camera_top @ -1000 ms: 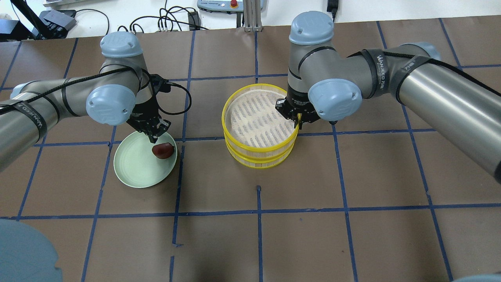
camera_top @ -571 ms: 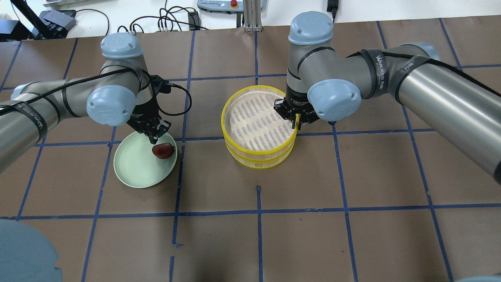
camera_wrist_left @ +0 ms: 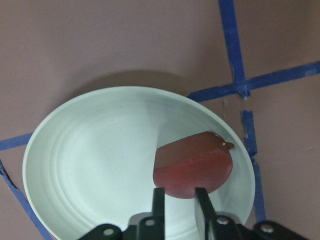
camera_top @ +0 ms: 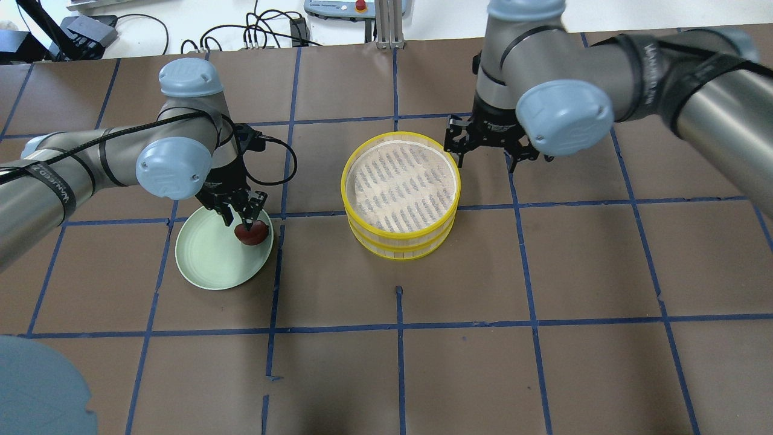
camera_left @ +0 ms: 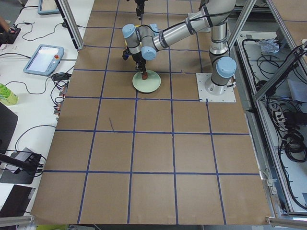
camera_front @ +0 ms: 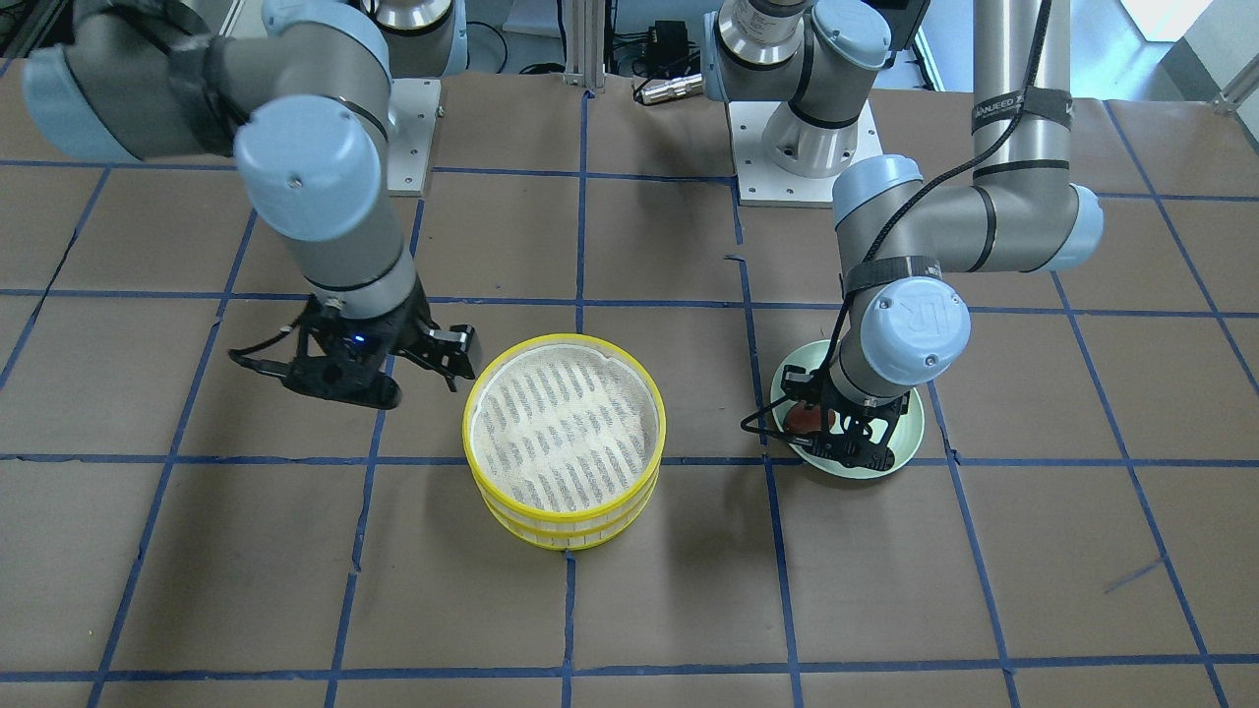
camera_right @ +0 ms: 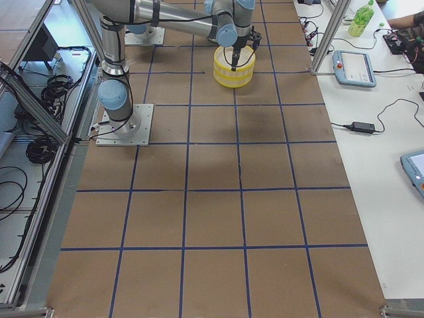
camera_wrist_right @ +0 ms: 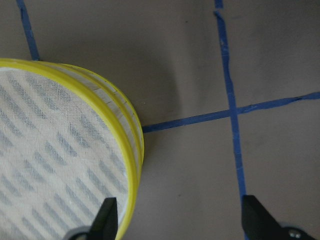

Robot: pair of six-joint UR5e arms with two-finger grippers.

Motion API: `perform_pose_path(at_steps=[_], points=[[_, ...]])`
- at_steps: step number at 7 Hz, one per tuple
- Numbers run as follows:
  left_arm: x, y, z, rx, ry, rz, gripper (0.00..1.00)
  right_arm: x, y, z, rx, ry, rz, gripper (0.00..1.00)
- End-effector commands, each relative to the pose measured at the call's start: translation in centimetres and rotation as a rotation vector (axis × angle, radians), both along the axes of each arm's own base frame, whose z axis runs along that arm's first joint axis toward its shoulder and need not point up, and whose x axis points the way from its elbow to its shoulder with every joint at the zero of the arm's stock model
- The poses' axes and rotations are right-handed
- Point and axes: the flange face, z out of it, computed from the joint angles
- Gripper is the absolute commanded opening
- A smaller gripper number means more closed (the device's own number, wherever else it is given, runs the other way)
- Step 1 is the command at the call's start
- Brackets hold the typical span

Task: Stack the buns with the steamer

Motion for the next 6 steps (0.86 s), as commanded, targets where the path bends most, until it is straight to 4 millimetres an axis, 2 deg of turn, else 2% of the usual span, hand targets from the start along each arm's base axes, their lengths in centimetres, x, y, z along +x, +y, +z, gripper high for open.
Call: perform_pose_path(at_steps=[1,2,3,5,6], points=[[-0.1,0.2,-0.4,0.008,0.011,0.001,0.95,-6.2,3.4,10.3,0.005,0.001,0.108,0.88],[-0.2,0.5,-0.7,0.013,0.019,0.006,0.94,-6.2,4.6,13.2,-0.029,0.002,0.175,0.88],[-0.2,0.6,-0.9,0.018,0.021,0.008,0.93,-5.8,5.3,13.8,-0.040,0.003,0.192,0.90],[-0.8,0.2,-3.0,0.045,0.085,0.033,0.93,-5.7,4.8,13.1,-0.038,-0.014,0.189,0.91],[-0.8,0.2,-3.2,0.046,0.084,0.032,0.93,-6.2,4.7,13.0,-0.034,-0.002,0.186,0.91]])
